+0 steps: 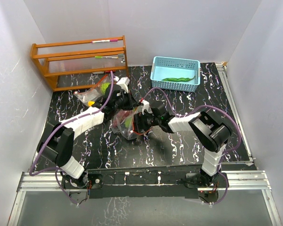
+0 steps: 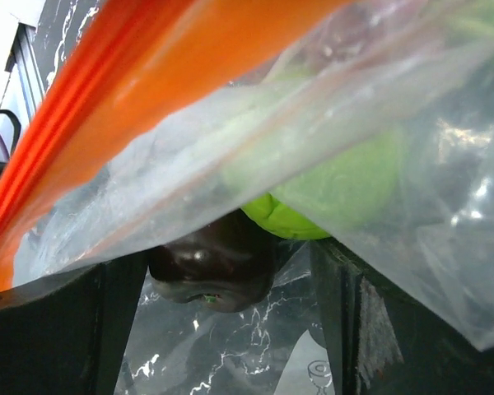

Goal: Open the zip-top bag and remove the fake food
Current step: Pick up the fake fruit from the zipper food storage bag.

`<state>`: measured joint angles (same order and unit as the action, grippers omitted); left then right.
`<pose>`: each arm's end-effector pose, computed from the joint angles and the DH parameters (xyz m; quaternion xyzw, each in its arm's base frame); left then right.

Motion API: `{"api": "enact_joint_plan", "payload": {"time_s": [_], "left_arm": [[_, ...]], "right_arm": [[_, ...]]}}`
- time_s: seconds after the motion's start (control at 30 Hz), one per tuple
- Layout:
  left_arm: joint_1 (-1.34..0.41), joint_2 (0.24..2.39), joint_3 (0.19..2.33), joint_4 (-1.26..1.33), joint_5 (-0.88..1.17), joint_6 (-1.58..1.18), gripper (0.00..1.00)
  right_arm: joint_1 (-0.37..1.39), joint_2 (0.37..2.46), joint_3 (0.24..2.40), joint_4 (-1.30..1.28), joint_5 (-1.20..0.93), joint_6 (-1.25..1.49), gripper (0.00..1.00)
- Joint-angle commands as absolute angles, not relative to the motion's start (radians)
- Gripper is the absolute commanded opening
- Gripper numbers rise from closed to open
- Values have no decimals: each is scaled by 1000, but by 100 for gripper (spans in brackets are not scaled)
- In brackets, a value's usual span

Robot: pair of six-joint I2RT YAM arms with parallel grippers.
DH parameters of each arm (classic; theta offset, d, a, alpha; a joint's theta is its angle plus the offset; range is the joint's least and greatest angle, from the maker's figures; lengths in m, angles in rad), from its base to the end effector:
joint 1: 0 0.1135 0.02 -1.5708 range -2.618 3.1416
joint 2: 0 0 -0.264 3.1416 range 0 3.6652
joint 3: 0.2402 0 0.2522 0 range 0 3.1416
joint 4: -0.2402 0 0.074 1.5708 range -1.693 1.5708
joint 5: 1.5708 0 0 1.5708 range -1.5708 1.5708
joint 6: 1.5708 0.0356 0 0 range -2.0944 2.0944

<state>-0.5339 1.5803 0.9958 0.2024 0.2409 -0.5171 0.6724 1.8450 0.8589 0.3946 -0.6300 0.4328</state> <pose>0.3061 -0.1908 0.2519 0.0742 0.8219 -0.3650 0.4310 0.2702 0.2419 0.1392 -0.2449 0.8156 0.4674 0.2371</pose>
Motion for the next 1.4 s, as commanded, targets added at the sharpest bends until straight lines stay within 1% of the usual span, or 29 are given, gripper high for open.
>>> {"api": "enact_joint_plan", "payload": {"time_s": [0.0,0.03,0.1,0.27,0.37,0.47,0.63,0.7,0.8,0.9,1.13,1.3,1.37], "left_arm": [[-543,1508,1002,283,241,-519,0],[-543,1504,1003,276,234,-514,0],[-542,1496,1001,265,224,-510,0],[-541,1497,1008,247,199,-494,0],[-541,1499,1008,252,198,-494,0],[-541,1496,1002,256,192,-494,0],[-539,1502,1002,254,184,-494,0],[-539,1502,1010,247,181,-494,0],[-538,1500,1014,253,179,-494,0],[-538,1508,1025,256,183,-491,0],[-537,1534,1048,265,199,-494,0],[-538,1548,1061,268,204,-494,0],[-537,1551,1060,270,201,-494,0]], "right_arm": [[703,1802,821,378,-609,433,75],[702,1783,815,370,-593,430,71],[702,1753,806,345,-561,424,68],[690,1623,795,277,-499,417,66],[672,1559,797,208,-428,408,66],[630,1510,806,137,-377,389,66],[533,1434,810,100,-381,365,66],[521,1432,839,84,-423,316,70],[524,1490,899,35,-518,279,75],[544,1547,896,87,-590,285,77],[615,1660,877,111,-618,260,84],[634,1666,835,87,-589,226,92],[634,1660,819,60,-555,205,94]]}}
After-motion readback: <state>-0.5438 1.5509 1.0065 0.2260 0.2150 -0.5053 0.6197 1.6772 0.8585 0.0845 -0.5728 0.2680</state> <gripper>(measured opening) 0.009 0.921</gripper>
